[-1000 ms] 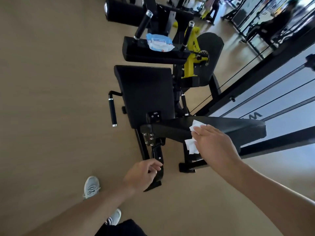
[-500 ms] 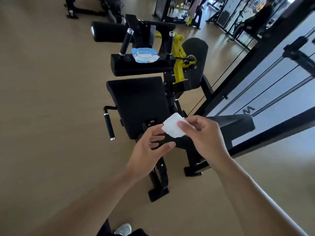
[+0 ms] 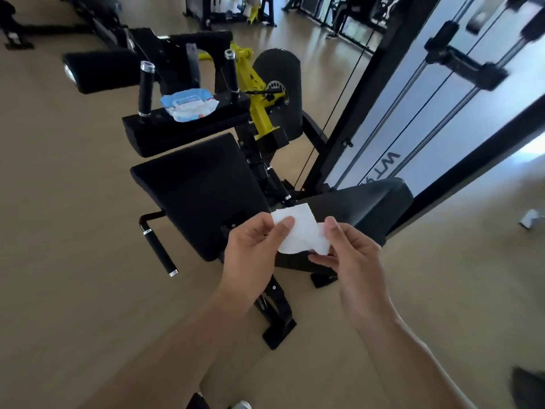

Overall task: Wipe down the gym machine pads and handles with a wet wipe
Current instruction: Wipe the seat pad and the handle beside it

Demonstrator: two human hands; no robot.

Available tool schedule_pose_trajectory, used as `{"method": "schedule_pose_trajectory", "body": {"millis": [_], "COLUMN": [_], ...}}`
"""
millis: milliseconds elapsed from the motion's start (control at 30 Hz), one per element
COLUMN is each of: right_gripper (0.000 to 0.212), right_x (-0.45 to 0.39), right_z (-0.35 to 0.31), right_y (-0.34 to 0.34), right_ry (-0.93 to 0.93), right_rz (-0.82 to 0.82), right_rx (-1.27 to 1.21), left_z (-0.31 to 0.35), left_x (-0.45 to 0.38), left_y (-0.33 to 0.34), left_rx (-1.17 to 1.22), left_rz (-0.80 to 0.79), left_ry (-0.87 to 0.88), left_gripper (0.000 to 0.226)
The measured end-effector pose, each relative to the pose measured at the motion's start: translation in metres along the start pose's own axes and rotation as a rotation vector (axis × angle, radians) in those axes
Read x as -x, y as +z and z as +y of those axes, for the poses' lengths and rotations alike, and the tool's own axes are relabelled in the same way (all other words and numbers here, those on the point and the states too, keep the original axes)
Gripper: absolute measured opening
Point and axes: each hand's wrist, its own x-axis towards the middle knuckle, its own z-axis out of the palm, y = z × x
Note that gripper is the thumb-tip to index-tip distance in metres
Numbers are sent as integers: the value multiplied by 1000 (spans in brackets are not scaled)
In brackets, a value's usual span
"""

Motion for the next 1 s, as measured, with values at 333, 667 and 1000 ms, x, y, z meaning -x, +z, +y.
{"method": "schedule_pose_trajectory", "body": {"millis": [333, 667, 1000], "right_gripper": [26, 18, 54], "right_x": [-33, -80, -155], "right_z": [-7, -24, -43], "right_y": [11, -10, -37], "right_ry": [-231, -33, 184], "right_rz": [419, 266, -179], "right_rx": [26, 72, 61], "left_z": [-2, -9, -15], "left_x": [-45, -96, -142], "left_y": [8, 25, 54], "left_rx": [22, 425, 131], "left_rz": [-31, -609, -383], "left_ry": [-127, -551, -281], "left_gripper": [17, 57, 29]}}
